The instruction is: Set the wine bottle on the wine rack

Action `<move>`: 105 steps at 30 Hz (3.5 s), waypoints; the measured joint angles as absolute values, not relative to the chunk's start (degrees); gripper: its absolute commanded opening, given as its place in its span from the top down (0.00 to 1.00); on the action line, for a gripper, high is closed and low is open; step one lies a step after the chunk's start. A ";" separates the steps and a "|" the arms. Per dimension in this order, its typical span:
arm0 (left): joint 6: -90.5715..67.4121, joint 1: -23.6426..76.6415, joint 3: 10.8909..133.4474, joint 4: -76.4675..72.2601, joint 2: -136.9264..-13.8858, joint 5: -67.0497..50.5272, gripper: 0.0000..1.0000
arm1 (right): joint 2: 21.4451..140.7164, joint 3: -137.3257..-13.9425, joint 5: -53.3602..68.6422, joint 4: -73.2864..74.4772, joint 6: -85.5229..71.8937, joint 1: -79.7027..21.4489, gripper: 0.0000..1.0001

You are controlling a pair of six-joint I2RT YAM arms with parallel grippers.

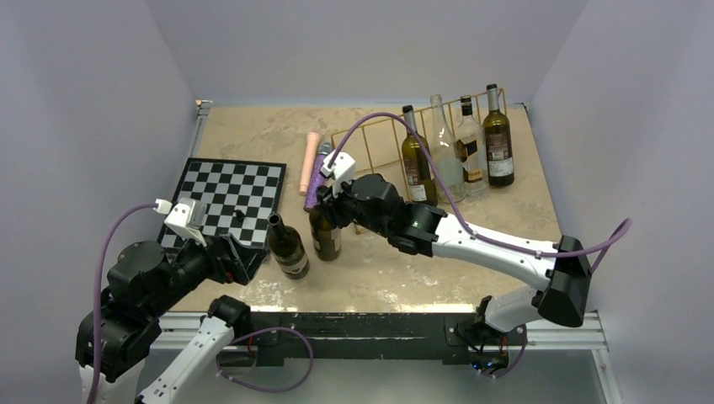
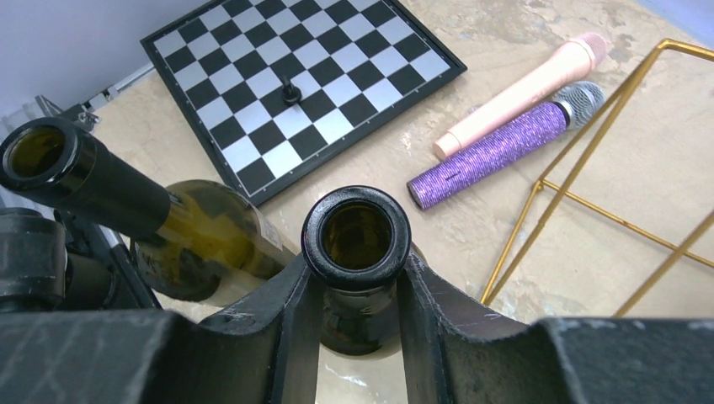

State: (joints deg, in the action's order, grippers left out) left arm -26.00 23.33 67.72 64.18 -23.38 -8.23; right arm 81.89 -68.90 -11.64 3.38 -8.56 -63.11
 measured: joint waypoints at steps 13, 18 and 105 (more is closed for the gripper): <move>-25.96 23.33 69.04 64.45 -23.29 -7.77 0.01 | 77.34 -80.12 -18.17 23.83 -10.68 -63.11 1.00; -25.93 23.33 69.04 64.45 -23.29 -7.42 0.01 | 74.37 -81.82 -22.85 26.74 -9.76 -62.85 1.00; -25.76 23.33 68.99 68.34 -22.65 -5.52 0.01 | 105.16 -99.88 -16.49 32.93 -12.51 -35.70 0.32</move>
